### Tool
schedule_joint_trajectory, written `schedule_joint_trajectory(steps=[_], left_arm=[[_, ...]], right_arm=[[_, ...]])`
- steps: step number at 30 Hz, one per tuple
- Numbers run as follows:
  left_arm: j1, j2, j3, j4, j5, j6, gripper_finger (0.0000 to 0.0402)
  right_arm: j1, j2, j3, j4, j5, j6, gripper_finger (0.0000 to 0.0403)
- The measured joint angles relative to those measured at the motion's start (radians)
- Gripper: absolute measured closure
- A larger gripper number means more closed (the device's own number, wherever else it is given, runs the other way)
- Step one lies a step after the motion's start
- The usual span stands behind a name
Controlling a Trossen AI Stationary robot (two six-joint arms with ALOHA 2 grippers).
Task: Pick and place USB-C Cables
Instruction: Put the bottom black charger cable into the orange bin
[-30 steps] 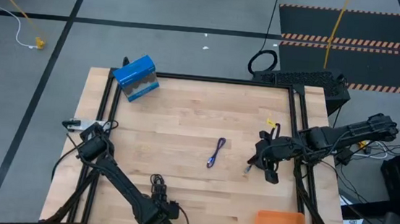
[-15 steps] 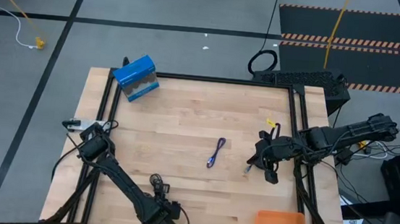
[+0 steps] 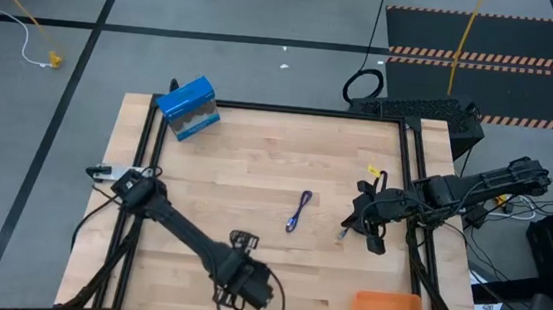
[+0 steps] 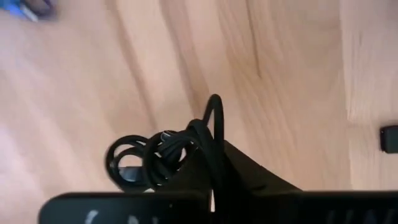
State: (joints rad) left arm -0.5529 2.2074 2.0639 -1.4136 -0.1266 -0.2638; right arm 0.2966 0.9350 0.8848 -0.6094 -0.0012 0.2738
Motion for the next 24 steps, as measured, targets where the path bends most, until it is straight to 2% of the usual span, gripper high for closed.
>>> schedule_joint_trajectory(steps=[7, 10, 14, 17, 21, 24], left_arm=[[0.06, 0.0, 0.212, -0.103, -0.016, 0.216, 0.0393], [0.083, 0.0, 0.292, -0.145, -0.036, 0.281, 0.0387], [0.111, -0.053, 0.276, -0.148, -0.083, 0.388, 0.0376], [0.134, -0.093, 0.277, -0.15, -0.103, 0.445, 0.0389], [0.177, -0.151, 0.277, -0.102, -0.119, 0.523, 0.0388], [0.213, -0.189, 0.277, -0.056, -0.137, 0.588, 0.0383]], right_arm=[[0.0, 0.0, 0.0, 0.0, 0.0, -0.025, 0.0403], [0.0, 0.0, 0.0, 0.0, 0.0, -0.025, 0.0403], [0.0, 0.0, 0.0, 0.0, 0.0, -0.025, 0.0403], [0.0, 0.0, 0.0, 0.0, 0.003, -0.011, 0.0403], [0.0, 0.0, 0.0, 0.016, 0.008, -0.007, 0.0403], [0.0, 0.0, 0.0, 0.031, 0.049, -0.012, 0.0403]])
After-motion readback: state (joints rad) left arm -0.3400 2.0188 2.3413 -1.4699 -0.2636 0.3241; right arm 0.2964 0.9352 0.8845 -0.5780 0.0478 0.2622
